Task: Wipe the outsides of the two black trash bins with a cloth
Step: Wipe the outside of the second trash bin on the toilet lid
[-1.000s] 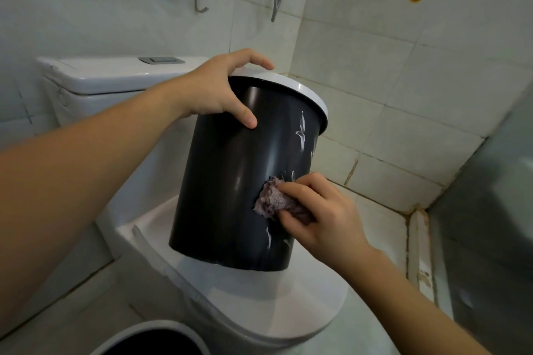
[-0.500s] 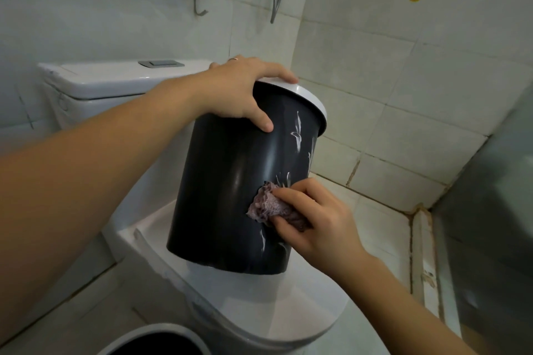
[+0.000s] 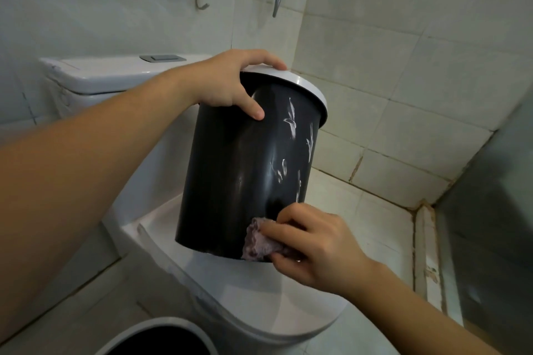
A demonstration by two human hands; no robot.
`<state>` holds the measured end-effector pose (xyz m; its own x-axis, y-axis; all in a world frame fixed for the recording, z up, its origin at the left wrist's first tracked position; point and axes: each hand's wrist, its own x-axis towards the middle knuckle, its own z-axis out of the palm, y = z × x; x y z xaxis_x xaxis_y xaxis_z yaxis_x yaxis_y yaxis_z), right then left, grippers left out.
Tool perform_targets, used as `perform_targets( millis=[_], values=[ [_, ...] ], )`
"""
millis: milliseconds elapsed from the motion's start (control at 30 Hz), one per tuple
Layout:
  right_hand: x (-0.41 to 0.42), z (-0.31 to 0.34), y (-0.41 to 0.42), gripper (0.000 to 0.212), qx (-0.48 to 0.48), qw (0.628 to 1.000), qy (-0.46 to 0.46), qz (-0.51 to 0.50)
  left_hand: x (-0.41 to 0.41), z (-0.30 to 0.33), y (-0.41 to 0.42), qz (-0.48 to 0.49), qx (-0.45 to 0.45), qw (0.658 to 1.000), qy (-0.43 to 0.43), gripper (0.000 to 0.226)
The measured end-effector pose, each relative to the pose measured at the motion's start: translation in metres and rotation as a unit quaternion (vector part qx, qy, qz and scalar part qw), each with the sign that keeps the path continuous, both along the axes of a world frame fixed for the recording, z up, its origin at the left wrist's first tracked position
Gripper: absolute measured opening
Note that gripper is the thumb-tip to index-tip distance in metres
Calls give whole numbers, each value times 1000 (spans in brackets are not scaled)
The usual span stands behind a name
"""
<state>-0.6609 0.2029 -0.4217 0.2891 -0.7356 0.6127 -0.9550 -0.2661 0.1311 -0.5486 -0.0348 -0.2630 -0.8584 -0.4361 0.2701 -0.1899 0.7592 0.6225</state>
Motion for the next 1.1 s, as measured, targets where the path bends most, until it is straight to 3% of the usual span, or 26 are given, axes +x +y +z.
perform_targets(
  millis=[67, 300, 500, 633, 833, 1100],
  values=[
    [-3, 4, -3, 26, -17, 1000, 19, -1, 0, 0, 1, -3, 4, 1000, -1, 78],
    [-7, 17, -22, 30, -96, 987, -80, -97, 2, -4, -3, -5, 3, 1000, 14, 77],
    [5, -7, 3, 26, -17, 1000, -8, -11, 8, -6, -8, 3, 6, 1000, 19, 77],
    [-1, 0, -2, 25, -33, 999, 15, -22, 11, -7, -6, -4, 15, 1000, 25, 76],
    [-3, 24, -26, 30, -109, 983, -98, -111, 9, -5, -3, -12, 1, 1000, 20, 76],
    [3, -1, 1, 27, -27, 999, 2, -33, 13, -5, -5, -16, 13, 1000, 17, 76]
  ],
)
